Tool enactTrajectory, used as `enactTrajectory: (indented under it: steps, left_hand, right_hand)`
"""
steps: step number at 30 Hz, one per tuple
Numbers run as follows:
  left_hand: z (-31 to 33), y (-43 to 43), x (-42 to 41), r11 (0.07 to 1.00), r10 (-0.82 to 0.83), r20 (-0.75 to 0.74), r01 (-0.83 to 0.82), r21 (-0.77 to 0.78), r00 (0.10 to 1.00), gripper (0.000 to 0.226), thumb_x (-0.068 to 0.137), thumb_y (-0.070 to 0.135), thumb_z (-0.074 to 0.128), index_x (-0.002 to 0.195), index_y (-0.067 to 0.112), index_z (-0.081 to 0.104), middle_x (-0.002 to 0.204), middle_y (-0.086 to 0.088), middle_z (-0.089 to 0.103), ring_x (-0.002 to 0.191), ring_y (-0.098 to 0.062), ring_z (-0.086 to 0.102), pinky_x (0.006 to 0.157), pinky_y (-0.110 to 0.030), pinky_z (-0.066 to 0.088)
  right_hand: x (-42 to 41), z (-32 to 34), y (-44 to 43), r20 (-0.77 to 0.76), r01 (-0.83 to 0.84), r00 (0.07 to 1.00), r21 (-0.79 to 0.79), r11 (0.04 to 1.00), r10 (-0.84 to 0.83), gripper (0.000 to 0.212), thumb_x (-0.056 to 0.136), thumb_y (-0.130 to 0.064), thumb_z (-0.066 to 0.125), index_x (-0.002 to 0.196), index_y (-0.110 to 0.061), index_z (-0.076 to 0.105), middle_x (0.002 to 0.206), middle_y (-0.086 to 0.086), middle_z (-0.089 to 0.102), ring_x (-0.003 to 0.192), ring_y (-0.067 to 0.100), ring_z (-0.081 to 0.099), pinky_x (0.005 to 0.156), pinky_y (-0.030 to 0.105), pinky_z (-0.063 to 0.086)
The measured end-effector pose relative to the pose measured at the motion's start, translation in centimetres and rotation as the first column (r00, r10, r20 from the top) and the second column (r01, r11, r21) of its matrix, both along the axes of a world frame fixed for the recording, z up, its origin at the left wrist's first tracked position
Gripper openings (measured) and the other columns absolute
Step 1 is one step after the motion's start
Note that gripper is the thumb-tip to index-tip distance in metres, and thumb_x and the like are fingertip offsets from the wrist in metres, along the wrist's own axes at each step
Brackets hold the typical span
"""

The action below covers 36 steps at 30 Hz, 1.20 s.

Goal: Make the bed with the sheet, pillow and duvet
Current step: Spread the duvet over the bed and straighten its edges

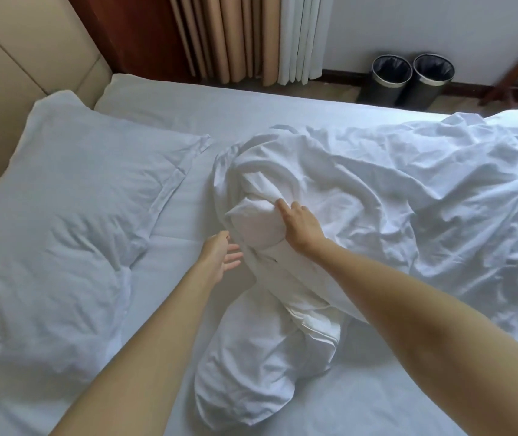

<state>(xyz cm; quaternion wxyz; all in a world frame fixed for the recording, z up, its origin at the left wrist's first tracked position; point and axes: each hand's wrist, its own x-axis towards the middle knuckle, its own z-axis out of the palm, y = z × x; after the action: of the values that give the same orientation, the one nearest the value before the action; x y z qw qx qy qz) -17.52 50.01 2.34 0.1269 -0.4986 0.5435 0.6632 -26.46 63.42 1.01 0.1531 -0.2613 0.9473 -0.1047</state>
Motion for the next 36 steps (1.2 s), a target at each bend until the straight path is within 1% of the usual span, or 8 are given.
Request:
enactTrajectory:
  steps: [7, 12, 15, 21, 24, 29, 33, 36]
  left_hand:
    - [2.7, 2.6, 1.3, 0.998, -0.034, -0.030, 0.036, 0.057, 0.999, 0.043, 0.101, 0.023, 0.032, 0.140, 0.006, 0.033, 0.139, -0.022, 0.043, 0.120, -0.036, 0.051, 0.098, -0.043, 0.041]
    - [5.1, 5.6, 3.1, 0.996, -0.061, -0.100, 0.067, 0.059, 0.993, 0.062, 0.099, 0.036, 0.039, 0.150, 0.018, 0.009, 0.153, -0.009, 0.025, 0.133, -0.032, 0.039, 0.103, -0.047, 0.039]
    - [6.1, 8.0, 4.9, 0.988, -0.131, -0.102, 0.138, 0.063, 0.986, 0.076, 0.094, 0.048, 0.045, 0.151, 0.020, 0.004, 0.154, -0.004, 0.023, 0.135, -0.029, 0.036, 0.102, -0.046, 0.037]
    - [7.3, 14.2, 9.0, 0.930, -0.213, -0.066, 0.223, 0.292, 0.975, 0.085, 0.073, 0.073, 0.054, 0.137, 0.019, 0.043, 0.140, -0.002, 0.046, 0.127, -0.026, 0.045, 0.102, -0.047, 0.036]
    - [8.0, 17.0, 10.8, 0.924, -0.177, -0.045, 0.182, 0.337, 0.983, 0.081, 0.072, 0.069, 0.058, 0.132, 0.017, 0.044, 0.129, -0.007, 0.049, 0.125, -0.027, 0.046, 0.104, -0.052, 0.034]
    - [9.1, 20.7, 12.2, 0.994, -0.098, -0.130, 0.102, 0.026, 0.987, 0.012, 0.081, -0.002, 0.046, 0.087, -0.002, 0.057, 0.087, -0.012, 0.055, 0.065, -0.025, 0.054, 0.052, -0.028, 0.048]
    - [11.0, 22.2, 14.1, 0.983, -0.085, -0.241, 0.042, -0.179, 0.967, 0.031, 0.088, -0.003, 0.038, 0.111, -0.006, 0.058, 0.105, -0.011, 0.061, 0.097, -0.028, 0.059, 0.078, -0.036, 0.049]
    - [12.7, 21.8, 15.3, 0.926, -0.279, -0.267, 0.185, -0.330, 0.922, 0.024, 0.087, -0.007, 0.036, 0.072, 0.004, 0.051, 0.069, -0.005, 0.048, 0.064, -0.022, 0.049, 0.061, -0.023, 0.043]
  right_hand:
    - [2.0, 4.8, 4.9, 0.084, 0.252, 0.967, -0.136, 0.958, -0.242, 0.022, 0.076, 0.010, 0.034, 0.084, -0.008, 0.045, 0.078, 0.017, 0.049, 0.083, 0.034, 0.044, 0.067, 0.035, 0.030]
    - [4.2, 9.2, 10.9, 0.304, 0.441, 0.877, -0.206, 0.874, -0.371, 0.045, 0.080, 0.009, 0.036, 0.111, -0.002, 0.067, 0.117, 0.019, 0.064, 0.114, 0.033, 0.055, 0.091, 0.031, 0.042]
    - [7.6, 11.7, 15.1, 0.399, 0.522, 0.823, -0.248, 0.816, -0.405, 0.033, 0.080, 0.007, 0.037, 0.094, 0.009, 0.068, 0.088, 0.020, 0.066, 0.083, 0.030, 0.061, 0.071, 0.029, 0.046]
    - [15.7, 15.9, 21.4, 0.502, 0.606, 0.754, -0.283, 0.744, -0.423, 0.044, 0.080, 0.014, 0.026, 0.103, 0.014, 0.064, 0.078, 0.026, 0.065, 0.043, 0.008, 0.055, 0.038, 0.013, 0.036]
    - [18.6, 17.3, 24.8, 0.557, 0.640, 0.708, -0.243, 0.729, -0.435, 0.058, 0.079, 0.016, 0.020, 0.107, 0.000, 0.067, 0.072, 0.009, 0.064, 0.054, 0.010, 0.063, 0.039, 0.014, 0.043]
    - [22.3, 17.5, 29.9, 0.592, 0.641, 0.669, -0.152, 0.753, -0.450, 0.054, 0.074, 0.015, 0.018, 0.092, 0.003, 0.068, 0.060, 0.008, 0.062, 0.048, 0.014, 0.059, 0.041, 0.016, 0.040]
    - [24.0, 16.8, 32.0, 0.516, 0.535, 0.731, -0.026, 0.844, -0.447, 0.043, 0.057, 0.003, 0.033, 0.075, -0.014, 0.068, 0.060, 0.008, 0.049, 0.057, 0.020, 0.043, 0.045, 0.021, 0.026]
    - [24.5, 16.6, 32.1, 0.586, 0.551, 0.686, -0.031, 0.834, -0.431, 0.019, 0.054, -0.005, 0.050, 0.070, -0.012, 0.058, 0.065, 0.005, 0.046, 0.064, 0.018, 0.043, 0.048, 0.021, 0.031]
